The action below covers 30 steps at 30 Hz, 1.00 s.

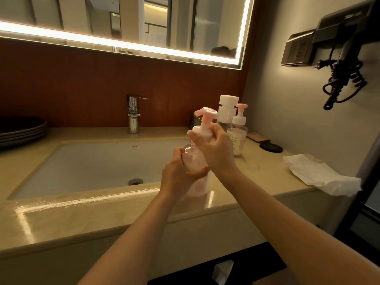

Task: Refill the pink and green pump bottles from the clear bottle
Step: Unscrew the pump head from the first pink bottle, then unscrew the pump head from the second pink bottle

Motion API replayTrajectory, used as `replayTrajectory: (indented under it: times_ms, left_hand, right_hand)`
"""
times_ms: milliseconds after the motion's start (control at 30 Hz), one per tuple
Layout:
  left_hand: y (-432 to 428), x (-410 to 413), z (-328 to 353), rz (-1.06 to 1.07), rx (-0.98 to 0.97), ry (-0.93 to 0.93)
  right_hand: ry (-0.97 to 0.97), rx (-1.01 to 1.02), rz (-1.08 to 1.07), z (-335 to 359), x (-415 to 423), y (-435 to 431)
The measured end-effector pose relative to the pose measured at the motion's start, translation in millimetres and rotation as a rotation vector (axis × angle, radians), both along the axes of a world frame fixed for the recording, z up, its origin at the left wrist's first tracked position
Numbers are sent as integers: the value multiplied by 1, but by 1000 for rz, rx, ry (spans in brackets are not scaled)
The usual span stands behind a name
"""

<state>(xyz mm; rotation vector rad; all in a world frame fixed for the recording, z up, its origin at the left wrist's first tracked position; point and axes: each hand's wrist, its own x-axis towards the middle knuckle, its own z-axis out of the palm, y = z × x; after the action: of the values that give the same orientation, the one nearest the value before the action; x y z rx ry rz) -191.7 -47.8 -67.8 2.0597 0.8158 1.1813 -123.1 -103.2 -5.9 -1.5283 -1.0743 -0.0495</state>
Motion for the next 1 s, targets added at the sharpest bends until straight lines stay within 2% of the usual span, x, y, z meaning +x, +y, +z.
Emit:
replayTrajectory:
  times_ms: [167, 233, 367, 433, 533, 633, 733, 900, 1000]
  left_hand:
    - [-1, 5, 5, -15, -56, 37]
    - [-3, 15, 6, -66, -83, 33]
    - [-6, 50, 5, -177, -161, -10]
    - [-9, 73, 5, -234, -180, -12]
    - [-14, 109, 4, -295, -152, 13]
    - [-16, 143, 4, -309, -128, 5]
    - [-12, 174, 3, -281, -106, 18]
    - [-2, 197, 3, -282, -62, -38]
    - [13, 194, 9, -252, -75, -140]
  right_hand:
    - [168, 228, 53, 36, 24, -8]
    - [178, 313, 31, 47, 45, -16]
    - [148, 447, -238, 61, 103, -46]
    - [175, 445, -392, 57, 140, -61]
    - [162, 249, -476, 37, 189, -78]
    - [166, -38, -471, 14, 220, -87]
    - [206, -244, -427, -2, 243, -83]
    - [223, -434, -356, -27, 265, -60]
    - [196, -504, -349, -37, 267, -47]
